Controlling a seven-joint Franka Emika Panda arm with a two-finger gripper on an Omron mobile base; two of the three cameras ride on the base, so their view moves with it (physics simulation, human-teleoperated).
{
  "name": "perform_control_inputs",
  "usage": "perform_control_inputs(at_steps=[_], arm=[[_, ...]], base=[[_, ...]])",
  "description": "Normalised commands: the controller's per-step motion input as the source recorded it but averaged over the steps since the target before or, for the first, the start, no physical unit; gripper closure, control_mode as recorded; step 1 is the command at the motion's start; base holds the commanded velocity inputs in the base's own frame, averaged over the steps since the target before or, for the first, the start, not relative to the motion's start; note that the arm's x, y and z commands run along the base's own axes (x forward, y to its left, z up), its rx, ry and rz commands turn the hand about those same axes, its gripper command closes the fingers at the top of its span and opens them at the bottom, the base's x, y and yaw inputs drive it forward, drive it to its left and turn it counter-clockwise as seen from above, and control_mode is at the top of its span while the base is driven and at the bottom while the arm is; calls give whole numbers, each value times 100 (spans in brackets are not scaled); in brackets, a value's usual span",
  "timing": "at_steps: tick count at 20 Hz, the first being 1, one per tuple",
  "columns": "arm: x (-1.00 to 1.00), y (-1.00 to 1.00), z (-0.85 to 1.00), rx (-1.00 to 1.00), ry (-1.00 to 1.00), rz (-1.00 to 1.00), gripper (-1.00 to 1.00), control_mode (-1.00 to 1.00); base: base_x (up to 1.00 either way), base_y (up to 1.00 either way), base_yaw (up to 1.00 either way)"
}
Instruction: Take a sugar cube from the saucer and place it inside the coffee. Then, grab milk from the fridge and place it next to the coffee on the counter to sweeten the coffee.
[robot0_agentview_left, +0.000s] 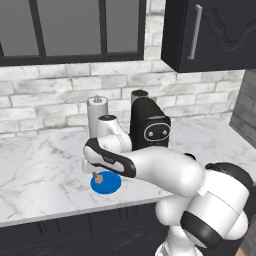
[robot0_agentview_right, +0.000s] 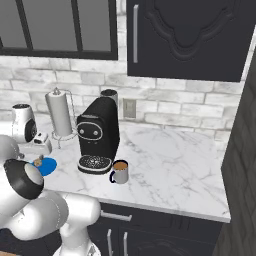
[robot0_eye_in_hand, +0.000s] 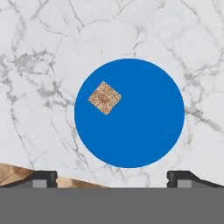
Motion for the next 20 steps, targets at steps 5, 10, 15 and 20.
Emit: perform_control_inputs(at_steps=[5,10,15,20], arm=[[24,0,-6,2,1,-24,-100,-100],[22,0,-17,0,8,-15,-100,-100],[1,12,-13,0,9,-4,-100,-100],[0,17,-22,0,1,-7,-100,-100]], base=[[0,0,0],[0,0,0],[0,0,0],[0,0,0]])
